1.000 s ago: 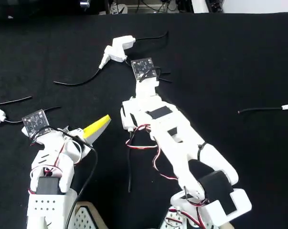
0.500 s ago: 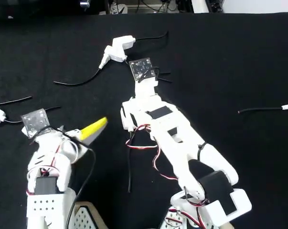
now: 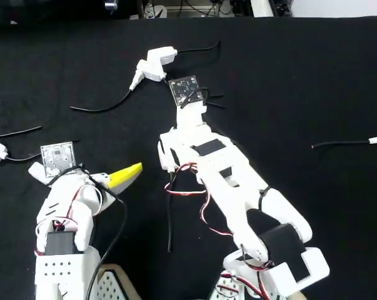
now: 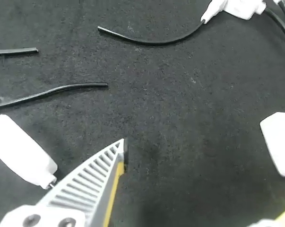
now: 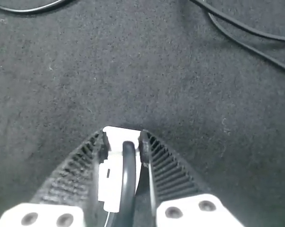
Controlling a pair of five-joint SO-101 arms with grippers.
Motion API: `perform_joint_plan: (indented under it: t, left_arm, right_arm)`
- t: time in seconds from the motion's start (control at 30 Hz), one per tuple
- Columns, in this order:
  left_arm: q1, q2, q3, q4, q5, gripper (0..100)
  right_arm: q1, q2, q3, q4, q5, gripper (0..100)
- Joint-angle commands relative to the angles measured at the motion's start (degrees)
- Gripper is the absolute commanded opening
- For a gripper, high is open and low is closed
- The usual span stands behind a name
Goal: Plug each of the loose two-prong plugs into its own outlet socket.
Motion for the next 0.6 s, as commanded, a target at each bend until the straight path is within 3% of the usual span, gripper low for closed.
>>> perform_joint_plan:
  t: [0.0, 0.17, 0.27, 0.4, 0.57]
  left_arm:
    - [0.22, 0.0, 0.4, 0.18, -1.32, 54]
    - [-1.1, 0.79, -4.18, 4.66, -1.14, 54]
    - [-3.82, 5.89, -11.21, 8.18, -1.14, 46]
    - [-6.11, 20.92, -23.96, 10.73, -1.05, 34]
    - [-3.56, 45.01, -32.84, 4.75, -1.41, 33]
  right_arm:
    - [0.62, 0.22, 1.27, 1.49, 0.62, 1.2]
    - [0.62, 0.22, 1.27, 1.49, 0.62, 1.2]
    - [0.62, 0.22, 1.27, 1.49, 0.62, 1.2]
    - [0.62, 0.22, 1.27, 1.49, 0.62, 1.2]
    - [0.62, 0.22, 1.27, 1.49, 0.62, 1.2]
